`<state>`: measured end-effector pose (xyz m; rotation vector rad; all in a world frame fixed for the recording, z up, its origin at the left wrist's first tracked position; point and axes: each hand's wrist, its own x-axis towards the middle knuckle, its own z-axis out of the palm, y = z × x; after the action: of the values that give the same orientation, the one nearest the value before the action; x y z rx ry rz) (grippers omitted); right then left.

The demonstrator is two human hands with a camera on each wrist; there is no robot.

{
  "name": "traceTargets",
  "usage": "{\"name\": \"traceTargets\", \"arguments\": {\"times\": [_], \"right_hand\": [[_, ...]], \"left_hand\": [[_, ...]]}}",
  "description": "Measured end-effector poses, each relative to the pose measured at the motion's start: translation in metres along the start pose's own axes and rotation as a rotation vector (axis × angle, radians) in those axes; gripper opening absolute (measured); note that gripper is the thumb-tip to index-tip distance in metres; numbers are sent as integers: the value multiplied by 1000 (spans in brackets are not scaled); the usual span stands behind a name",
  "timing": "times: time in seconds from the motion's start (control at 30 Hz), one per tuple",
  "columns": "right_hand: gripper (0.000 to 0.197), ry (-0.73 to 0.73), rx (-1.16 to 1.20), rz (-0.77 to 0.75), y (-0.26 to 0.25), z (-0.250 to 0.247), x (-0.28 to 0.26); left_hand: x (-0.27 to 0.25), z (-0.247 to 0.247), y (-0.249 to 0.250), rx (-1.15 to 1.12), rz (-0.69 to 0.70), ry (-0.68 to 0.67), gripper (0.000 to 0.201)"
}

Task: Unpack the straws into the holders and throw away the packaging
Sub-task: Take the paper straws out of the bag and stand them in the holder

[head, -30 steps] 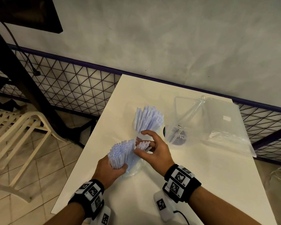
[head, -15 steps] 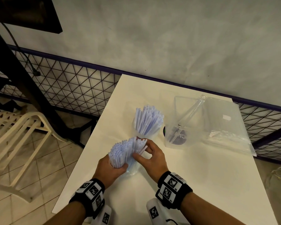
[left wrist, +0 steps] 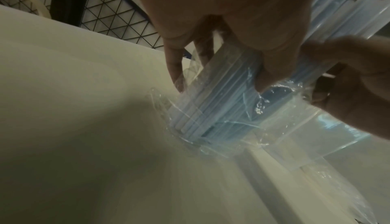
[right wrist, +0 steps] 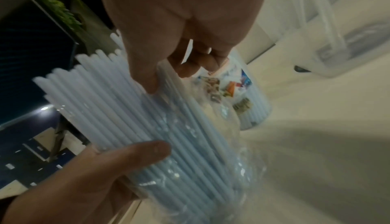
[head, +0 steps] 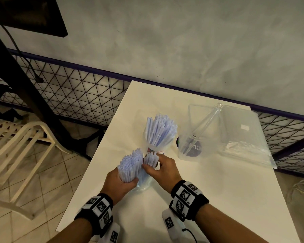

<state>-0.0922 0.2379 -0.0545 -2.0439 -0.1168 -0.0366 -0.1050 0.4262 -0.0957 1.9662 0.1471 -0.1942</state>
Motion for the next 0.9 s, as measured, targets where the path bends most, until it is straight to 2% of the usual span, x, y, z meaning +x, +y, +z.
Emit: {"name": "traceTargets", "arguments": {"times": [0.1, 0.3, 0.47, 0.7, 0.9], "right_hand": [[13, -39, 47, 75, 3, 3, 0], [22, -95, -121, -63, -3, -5, 12], [28, -39, -145, -68, -11, -19, 17], [17, -58, -151, -86, -29, -35, 24], [13, -29, -89, -119, -80, -82, 45]], "left_hand": [[0, 0, 0, -12, 0, -3, 47], [1, -1, -3, -18, -10, 2, 45], [1, -1, -1, -15, -11, -9, 46], [0, -3, 5, -8, -17, -21, 46], [-2, -4, 6, 2, -31, -25, 41]]}}
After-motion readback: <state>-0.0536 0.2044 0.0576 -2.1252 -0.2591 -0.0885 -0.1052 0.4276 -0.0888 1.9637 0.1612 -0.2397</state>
